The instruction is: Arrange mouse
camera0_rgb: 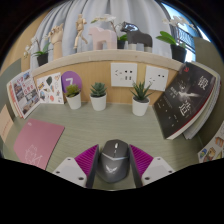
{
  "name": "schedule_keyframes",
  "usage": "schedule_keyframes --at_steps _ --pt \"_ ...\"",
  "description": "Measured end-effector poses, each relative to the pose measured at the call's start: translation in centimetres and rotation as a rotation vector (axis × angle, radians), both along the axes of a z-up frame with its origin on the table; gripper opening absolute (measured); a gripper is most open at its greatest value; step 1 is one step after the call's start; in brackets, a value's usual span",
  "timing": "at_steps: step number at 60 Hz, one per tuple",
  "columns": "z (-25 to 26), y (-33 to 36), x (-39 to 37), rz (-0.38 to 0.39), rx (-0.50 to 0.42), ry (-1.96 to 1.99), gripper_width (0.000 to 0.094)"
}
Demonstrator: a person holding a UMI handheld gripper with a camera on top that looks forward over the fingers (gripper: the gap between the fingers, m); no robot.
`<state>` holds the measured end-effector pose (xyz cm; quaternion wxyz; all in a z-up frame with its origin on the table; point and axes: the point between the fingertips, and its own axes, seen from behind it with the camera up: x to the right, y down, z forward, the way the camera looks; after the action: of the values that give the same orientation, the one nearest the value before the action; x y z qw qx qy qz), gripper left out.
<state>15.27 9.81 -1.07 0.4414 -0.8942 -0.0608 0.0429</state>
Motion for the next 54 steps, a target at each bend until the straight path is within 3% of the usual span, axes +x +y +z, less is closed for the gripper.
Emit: schedule_keyframes --at_steps 27,37,44,54 --pt "-0.2 0.6 -0.2 -0.031 -0.048 0.005 0.0305" --pt "0.3 0.6 -0.2 -0.066 -0.084 0.005 0.0304" --pt "6.1 1.5 0.3 -0.119 0.002 -0.015 0.0305" --pt "20.7 3.0 -2.3 -0.163 0.22 -0.024 0.0306"
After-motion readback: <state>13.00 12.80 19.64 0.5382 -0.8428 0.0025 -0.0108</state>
